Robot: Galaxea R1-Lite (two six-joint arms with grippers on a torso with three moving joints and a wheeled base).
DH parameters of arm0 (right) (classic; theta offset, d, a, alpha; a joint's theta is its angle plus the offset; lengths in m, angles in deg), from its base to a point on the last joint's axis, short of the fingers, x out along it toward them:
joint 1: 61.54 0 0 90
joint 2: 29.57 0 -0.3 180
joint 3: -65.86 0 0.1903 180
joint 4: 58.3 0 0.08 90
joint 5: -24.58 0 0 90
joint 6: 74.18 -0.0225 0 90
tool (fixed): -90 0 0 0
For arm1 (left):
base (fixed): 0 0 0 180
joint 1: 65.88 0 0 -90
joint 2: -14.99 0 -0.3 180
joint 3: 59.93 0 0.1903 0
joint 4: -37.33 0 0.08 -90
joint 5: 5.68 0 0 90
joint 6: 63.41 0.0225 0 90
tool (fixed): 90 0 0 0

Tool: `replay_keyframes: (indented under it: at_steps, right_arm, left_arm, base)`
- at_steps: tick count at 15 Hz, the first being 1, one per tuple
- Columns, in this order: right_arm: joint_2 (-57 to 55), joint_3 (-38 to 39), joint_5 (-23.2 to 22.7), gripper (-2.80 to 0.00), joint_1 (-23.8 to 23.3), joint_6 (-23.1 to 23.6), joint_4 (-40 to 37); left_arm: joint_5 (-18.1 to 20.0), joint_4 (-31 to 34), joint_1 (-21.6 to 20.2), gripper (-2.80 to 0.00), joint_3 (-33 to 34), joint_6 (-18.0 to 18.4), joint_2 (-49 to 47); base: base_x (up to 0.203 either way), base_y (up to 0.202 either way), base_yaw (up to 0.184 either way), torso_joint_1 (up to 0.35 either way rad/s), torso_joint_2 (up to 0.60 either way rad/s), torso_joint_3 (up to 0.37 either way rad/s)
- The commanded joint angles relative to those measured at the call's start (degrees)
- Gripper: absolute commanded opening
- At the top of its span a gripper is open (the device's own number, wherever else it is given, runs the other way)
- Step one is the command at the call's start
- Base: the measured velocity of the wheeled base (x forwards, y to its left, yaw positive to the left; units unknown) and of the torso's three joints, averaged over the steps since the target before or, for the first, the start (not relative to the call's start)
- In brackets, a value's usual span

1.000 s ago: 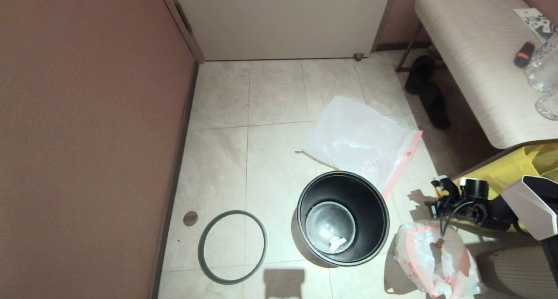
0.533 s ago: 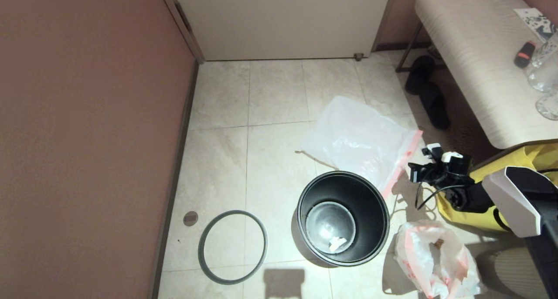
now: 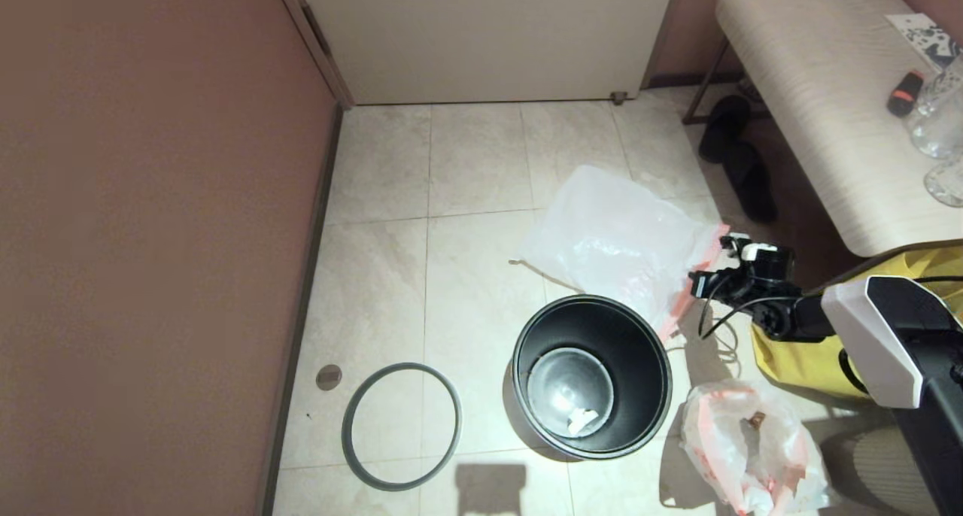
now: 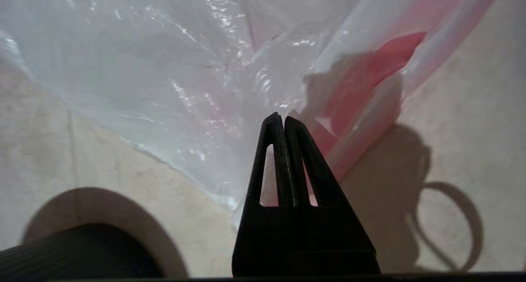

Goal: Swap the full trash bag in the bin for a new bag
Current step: Pick up a new trash bag

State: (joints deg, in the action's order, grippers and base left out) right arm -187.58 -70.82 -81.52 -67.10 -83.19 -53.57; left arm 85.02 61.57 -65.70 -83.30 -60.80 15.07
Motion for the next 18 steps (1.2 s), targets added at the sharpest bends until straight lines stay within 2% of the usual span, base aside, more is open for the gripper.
replay_keyframes:
  at_steps: [1, 6, 7, 14, 18]
  right_arm:
    - [2.7, -0.24, -0.87, -2.8, 0.13, -3.29, -3.01]
    - [2.43, -0.24, 0.95, -2.8, -0.98, -2.95, -3.04]
    - [2.26, -0.24, 1.16, 0.0, -1.22, -2.94, -3.04]
    - [0.86, -0.24, -1.11, 0.0, -2.69, -3.07, -2.26]
    - [-4.3, -0.24, -5.13, 0.0, -3.07, -3.04, 4.81]
  left_arm:
    - [0.01, 0.0, -0.01, -2.8, 0.0, 0.03, -0.07]
    - [0.01, 0.0, -0.01, -2.8, 0.0, 0.0, -0.07]
    - [0.01, 0.0, -0.01, -2.8, 0.0, 0.03, -0.07]
    - [0.01, 0.0, -0.01, -2.8, 0.0, 0.03, -0.07]
    - [0.01, 0.0, -0.01, -2.8, 0.0, 0.03, -0.07]
  base:
    - [0.0, 0.0, 0.0, 0.0, 0.0, 0.0]
    - [0.0, 0.0, 0.0, 0.0, 0.0, 0.0]
    - [0.0, 0.0, 0.0, 0.0, 0.0, 0.0]
    - [0.0, 0.0, 0.0, 0.0, 0.0, 0.0]
    - [0.0, 0.0, 0.0, 0.0, 0.0, 0.0]
